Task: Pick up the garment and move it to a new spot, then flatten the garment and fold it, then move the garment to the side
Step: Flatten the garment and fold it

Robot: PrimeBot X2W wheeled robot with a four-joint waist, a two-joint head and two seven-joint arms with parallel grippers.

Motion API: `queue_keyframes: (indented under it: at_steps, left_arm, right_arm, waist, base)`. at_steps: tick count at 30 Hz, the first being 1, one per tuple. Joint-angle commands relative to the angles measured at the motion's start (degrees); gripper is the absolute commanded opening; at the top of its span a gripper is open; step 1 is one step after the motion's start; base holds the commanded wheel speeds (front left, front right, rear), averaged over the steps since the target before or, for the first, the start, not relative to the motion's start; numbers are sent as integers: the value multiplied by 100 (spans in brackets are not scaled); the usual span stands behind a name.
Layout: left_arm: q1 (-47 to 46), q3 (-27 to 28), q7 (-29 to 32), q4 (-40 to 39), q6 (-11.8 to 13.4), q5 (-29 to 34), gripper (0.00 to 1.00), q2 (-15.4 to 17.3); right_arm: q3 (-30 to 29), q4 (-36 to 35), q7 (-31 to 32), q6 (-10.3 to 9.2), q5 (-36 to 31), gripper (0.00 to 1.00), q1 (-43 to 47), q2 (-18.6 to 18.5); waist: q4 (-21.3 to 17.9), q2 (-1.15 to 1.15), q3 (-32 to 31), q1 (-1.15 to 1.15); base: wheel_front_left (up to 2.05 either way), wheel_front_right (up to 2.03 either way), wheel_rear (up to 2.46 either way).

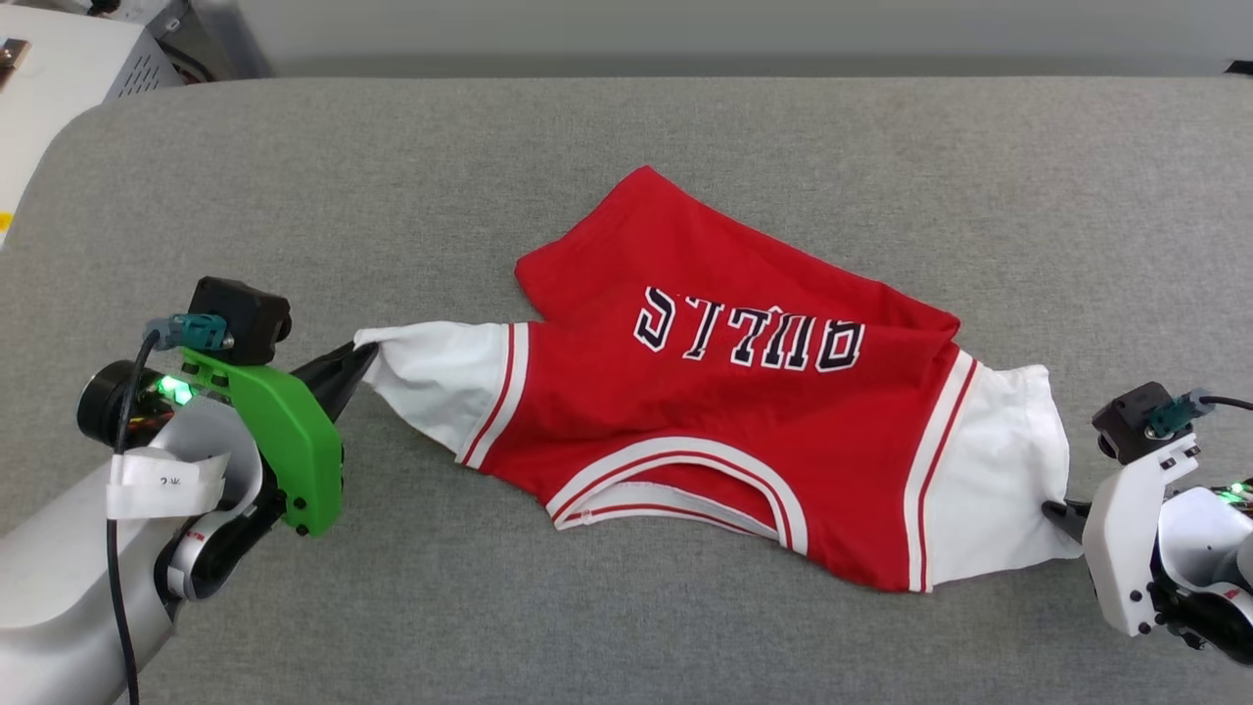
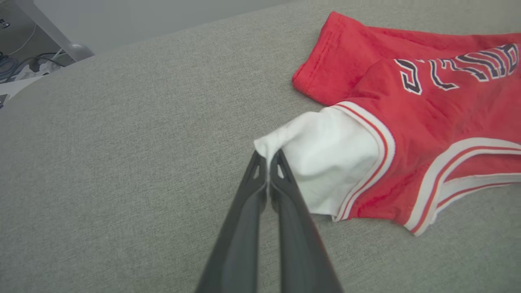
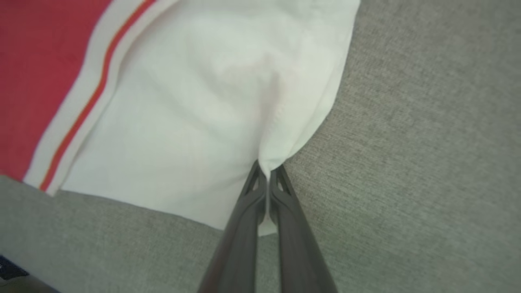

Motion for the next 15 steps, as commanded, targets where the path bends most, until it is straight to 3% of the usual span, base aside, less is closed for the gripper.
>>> queue_keyframes:
  at_steps: [1,5,15]
  left_arm:
    - [83,33,-86,-17,-29,-59,0,-27]
    - [97,197,-539,-379,0,58,0,84]
    - [-305,683,-908,-1431,232,90,0,193]
  right_arm:
    - [43,30,-133,2,34,0,10,35]
    - [-411,-309,-880,2,30,0,86,-67]
    - [-1619,-1332,-1412,2,-26,0,-6,-32]
  waist:
    - [-46,0,-191,0]
    - [-66,0,-521,0]
    - [-129,0,-828,0]
  base:
    - [0,0,0]
    - [0,0,0]
    - [0,0,0]
